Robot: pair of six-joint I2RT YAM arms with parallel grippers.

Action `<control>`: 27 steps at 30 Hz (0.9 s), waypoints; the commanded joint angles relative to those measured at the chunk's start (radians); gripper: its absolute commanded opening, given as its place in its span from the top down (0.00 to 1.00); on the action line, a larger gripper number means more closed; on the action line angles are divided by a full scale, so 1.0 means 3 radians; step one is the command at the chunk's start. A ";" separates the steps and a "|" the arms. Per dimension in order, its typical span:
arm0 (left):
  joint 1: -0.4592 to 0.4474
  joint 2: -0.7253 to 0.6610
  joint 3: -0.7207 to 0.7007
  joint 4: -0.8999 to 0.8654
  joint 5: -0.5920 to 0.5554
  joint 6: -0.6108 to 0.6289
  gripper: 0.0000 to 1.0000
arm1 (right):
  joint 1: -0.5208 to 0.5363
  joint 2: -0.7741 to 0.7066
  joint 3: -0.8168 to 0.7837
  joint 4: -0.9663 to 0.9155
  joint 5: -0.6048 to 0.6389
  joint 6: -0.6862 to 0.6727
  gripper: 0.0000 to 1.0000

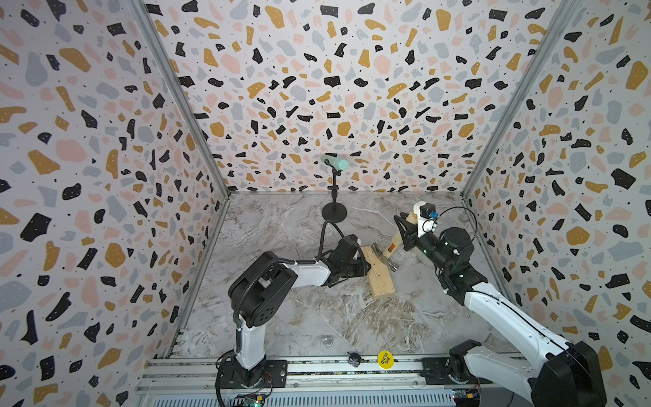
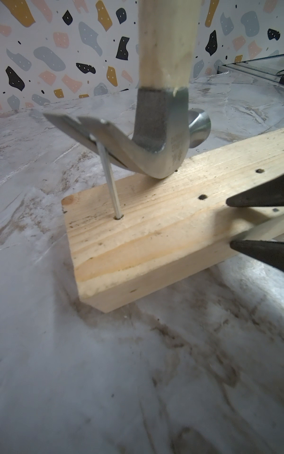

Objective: Use a claw hammer to pull out a nail
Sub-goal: Remove the nail from the mounting plate.

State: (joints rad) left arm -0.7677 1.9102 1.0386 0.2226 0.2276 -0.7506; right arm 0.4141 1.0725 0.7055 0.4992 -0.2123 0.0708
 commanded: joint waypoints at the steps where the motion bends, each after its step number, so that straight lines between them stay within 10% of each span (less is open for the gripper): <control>1: -0.0022 0.0139 -0.0098 -0.0139 -0.0027 -0.0017 0.80 | 0.0000 -0.0045 -0.0076 -0.0106 -0.0087 0.0116 1.00; 27: -0.0026 0.0142 -0.0219 -0.0072 -0.0035 -0.0060 0.81 | -0.0003 -0.0184 -0.0304 -0.0056 -0.0187 0.0224 1.00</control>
State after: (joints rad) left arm -0.7677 1.9102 1.0115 0.2710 0.2272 -0.7719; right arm 0.4103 1.0309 0.6456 0.5537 -0.2195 0.0753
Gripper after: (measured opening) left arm 0.195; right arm 0.241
